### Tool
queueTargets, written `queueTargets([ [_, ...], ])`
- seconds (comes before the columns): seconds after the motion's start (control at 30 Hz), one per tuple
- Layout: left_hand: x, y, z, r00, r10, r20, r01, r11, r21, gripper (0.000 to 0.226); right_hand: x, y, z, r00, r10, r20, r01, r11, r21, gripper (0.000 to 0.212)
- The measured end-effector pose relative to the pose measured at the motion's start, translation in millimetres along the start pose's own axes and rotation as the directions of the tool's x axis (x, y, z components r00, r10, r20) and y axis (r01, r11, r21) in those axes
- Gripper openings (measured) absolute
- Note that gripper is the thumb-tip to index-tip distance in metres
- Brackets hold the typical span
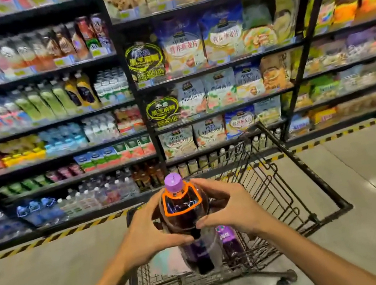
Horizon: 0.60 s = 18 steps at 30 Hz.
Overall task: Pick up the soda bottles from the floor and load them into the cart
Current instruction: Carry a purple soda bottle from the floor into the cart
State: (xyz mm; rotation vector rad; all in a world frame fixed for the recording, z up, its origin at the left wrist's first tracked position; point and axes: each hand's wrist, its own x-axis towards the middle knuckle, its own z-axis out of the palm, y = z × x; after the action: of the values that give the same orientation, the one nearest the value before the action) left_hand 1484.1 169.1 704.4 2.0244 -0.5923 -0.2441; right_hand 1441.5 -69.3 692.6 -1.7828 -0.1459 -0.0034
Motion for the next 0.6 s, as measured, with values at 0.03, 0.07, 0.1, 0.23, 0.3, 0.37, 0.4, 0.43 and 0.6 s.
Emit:
queueTargets([
  [0.03,12,-6,-3,1.000,-0.004,0.006,0.004,1.000,-0.005,0.101,13,4,-2,1.000,0.010,0.002,-0.010,1.000,0.004,0.087],
  [0.07,24,-10,-6,1.000,-0.008,0.017,0.008,1.000,-0.020,0.100,26,6,-4,1.000,0.027,-0.004,-0.027,1.000,0.011,0.087],
  [0.1,39,-17,-11,1.000,-0.004,0.029,0.005,0.999,-0.042,0.099,42,10,-7,0.999,0.045,-0.013,-0.045,0.999,0.017,0.086],
  [0.23,80,-38,-20,0.996,-0.002,0.092,0.008,0.998,-0.070,0.098,72,21,-9,0.995,0.099,-0.021,-0.099,0.995,0.008,0.084],
  [0.3,101,-52,-23,0.994,0.016,0.110,-0.005,0.995,-0.097,0.098,88,31,-8,0.990,0.126,-0.065,-0.125,0.992,0.031,0.085],
  [0.37,123,-67,-21,0.990,-0.015,0.142,0.033,0.992,-0.126,0.100,102,41,-11,0.981,0.171,-0.090,-0.167,0.985,0.051,0.083],
  [0.4,132,-75,-19,0.988,-0.027,0.155,0.050,0.988,-0.144,0.101,109,48,-13,0.978,0.185,-0.097,-0.180,0.982,0.060,0.082],
  [0.43,141,-84,-16,0.985,-0.041,0.167,0.068,0.985,-0.161,0.102,115,56,-15,0.975,0.203,-0.093,-0.198,0.978,0.067,0.081],
  [0.6,162,-137,13,0.962,-0.181,0.203,0.219,0.958,-0.187,0.105,139,111,-19,0.948,0.318,-0.020,-0.314,0.943,0.114,0.081],
])
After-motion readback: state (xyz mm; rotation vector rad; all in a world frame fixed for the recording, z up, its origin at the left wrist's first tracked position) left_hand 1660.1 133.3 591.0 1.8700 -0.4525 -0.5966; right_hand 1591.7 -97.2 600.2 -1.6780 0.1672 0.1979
